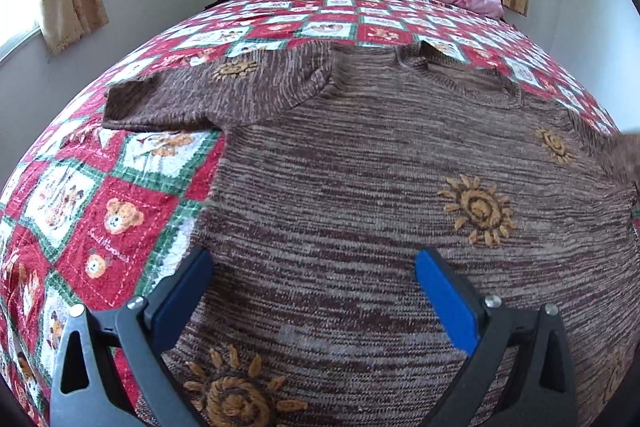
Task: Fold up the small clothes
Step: 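Grasp the sweater sleeve with the right gripper and lift it, then fold the held sleeve across the sweater body with the right gripper, release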
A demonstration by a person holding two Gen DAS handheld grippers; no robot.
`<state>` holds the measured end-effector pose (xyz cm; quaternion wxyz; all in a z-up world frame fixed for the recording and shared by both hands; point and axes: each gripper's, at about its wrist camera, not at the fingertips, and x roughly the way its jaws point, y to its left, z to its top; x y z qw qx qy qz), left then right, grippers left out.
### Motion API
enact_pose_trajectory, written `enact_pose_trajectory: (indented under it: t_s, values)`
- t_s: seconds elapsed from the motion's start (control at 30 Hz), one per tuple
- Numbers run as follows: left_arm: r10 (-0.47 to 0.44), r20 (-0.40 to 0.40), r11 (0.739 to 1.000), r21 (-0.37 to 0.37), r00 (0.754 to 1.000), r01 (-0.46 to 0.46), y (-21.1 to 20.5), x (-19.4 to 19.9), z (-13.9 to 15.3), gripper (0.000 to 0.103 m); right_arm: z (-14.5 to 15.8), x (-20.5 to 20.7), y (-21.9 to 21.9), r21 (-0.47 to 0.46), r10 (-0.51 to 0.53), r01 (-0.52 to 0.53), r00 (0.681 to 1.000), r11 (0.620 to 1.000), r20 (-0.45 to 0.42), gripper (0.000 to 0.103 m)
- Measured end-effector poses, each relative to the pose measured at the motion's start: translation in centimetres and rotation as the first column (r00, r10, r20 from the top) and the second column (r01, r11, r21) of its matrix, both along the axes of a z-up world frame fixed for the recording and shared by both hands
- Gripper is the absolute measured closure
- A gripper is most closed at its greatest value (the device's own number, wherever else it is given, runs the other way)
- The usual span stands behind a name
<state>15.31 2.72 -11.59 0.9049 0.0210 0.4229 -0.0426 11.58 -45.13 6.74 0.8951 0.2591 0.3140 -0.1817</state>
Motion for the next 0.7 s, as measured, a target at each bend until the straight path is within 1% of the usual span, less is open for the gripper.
enact_pose_trajectory:
  t_s: [0.07,0.13,0.2,0.27,0.33,0.37,0.4,0.47,0.53,0.63,0.7]
  values:
    - [-0.001,-0.001,1.0,-0.007,1.0,0.001,0.0,0.0,0.0,0.0,2.8,2.3,4.3,-0.047,0.079,-0.078,0.996,0.996,0.029,0.095]
    - [-0.001,0.0,1.0,-0.011,1.0,0.001,0.1,0.0,-0.1,0.0,4.1,4.7,8.9,-0.082,0.169,-0.166,0.985,0.983,0.041,0.095]
    - [-0.003,0.0,1.0,-0.017,1.0,0.003,0.1,0.1,-0.1,0.0,4.2,6.9,13.0,-0.1,0.242,-0.236,0.969,0.967,0.048,0.095]
    - [-0.004,-0.001,1.0,-0.026,1.0,0.004,0.3,0.0,-0.1,0.0,3.0,8.8,17.9,-0.104,0.309,-0.303,0.95,0.947,0.052,0.095]
    - [-0.005,0.0,0.999,-0.033,1.0,0.005,0.3,0.0,-0.1,0.0,0.5,11.0,23.0,-0.093,0.38,-0.376,0.925,0.922,0.027,0.095]
    - [-0.006,0.0,0.999,-0.035,1.0,0.006,0.3,0.0,-0.1,0.0,-1.2,12.1,25.4,-0.09,0.412,-0.41,0.911,0.908,-0.001,0.095]
    - [-0.006,0.001,0.999,-0.04,1.0,0.006,0.4,0.0,-0.1,0.0,-2.4,12.8,26.8,-0.095,0.428,-0.428,0.903,0.899,-0.021,0.095]
    - [-0.007,0.001,0.999,-0.047,1.0,0.007,0.4,0.0,-0.2,0.0,-6.2,14.1,30.6,-0.117,0.467,-0.476,0.879,0.872,-0.094,0.095]
    - [-0.009,0.003,0.998,-0.057,1.0,0.009,0.5,0.0,-0.2,0.0,-9.8,14.6,32.6,-0.092,0.503,-0.518,0.852,0.851,-0.142,0.095]
    - [-0.01,0.002,0.998,-0.063,1.0,0.01,0.6,0.0,-0.2,0.0,-13.9,15.2,34.6,-0.057,0.538,-0.556,0.822,0.829,-0.189,0.095]
    - [-0.01,0.001,0.998,-0.059,1.0,0.01,0.5,0.1,-0.2,0.0,-15.4,15.4,35.6,-0.072,0.551,-0.576,0.805,0.814,-0.218,0.095]
